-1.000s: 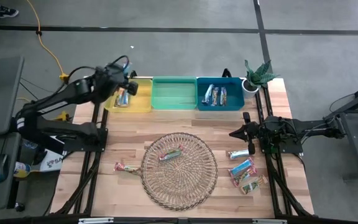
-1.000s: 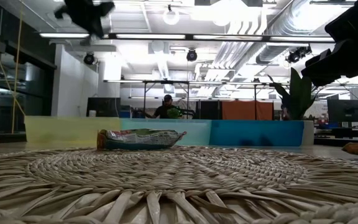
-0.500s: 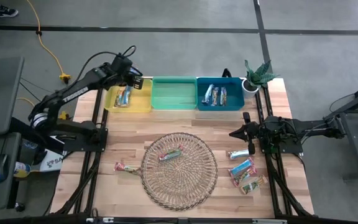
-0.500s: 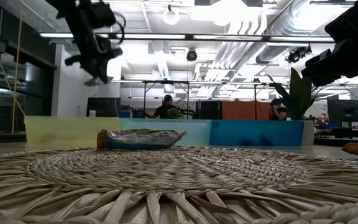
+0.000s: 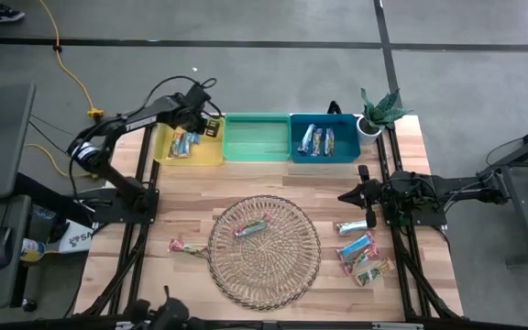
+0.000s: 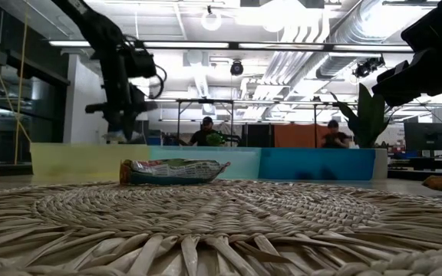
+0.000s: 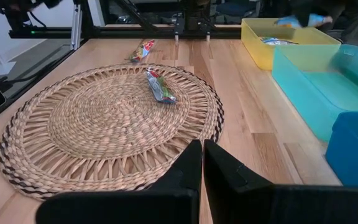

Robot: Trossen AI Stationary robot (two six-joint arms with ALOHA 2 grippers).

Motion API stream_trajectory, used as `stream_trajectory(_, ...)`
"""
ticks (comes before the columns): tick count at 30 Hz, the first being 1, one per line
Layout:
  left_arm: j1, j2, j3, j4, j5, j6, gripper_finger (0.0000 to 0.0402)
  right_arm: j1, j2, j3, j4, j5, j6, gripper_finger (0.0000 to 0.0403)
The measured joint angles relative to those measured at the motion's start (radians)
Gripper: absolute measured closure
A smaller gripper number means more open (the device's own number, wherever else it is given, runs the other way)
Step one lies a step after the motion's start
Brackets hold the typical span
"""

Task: Pick and place Granola Bars by type
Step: Put the yellow granola bar into the yellow bin

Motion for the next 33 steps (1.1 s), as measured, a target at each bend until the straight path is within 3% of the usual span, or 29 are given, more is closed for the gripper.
stream_trajectory(9, 0.0, 0.089, 0.0, 0.011, 0.011, -0.001, 0.0341, 0.0, 0.0, 0.0, 0.0, 0.0, 0.0, 0.0402)
stream_trajectory(28, 0.0, 0.094, 0.0, 0.015, 0.036, -0.002, 0.0341, 0.0, 0.0, 0.0, 0.0, 0.0, 0.0, 0.0402)
stream_trajectory(33, 0.0, 0.094, 0.0, 0.015, 0.056, 0.012, 0.0313, 0.0, 0.0, 0.0, 0.0, 0.0, 0.0, 0.0402)
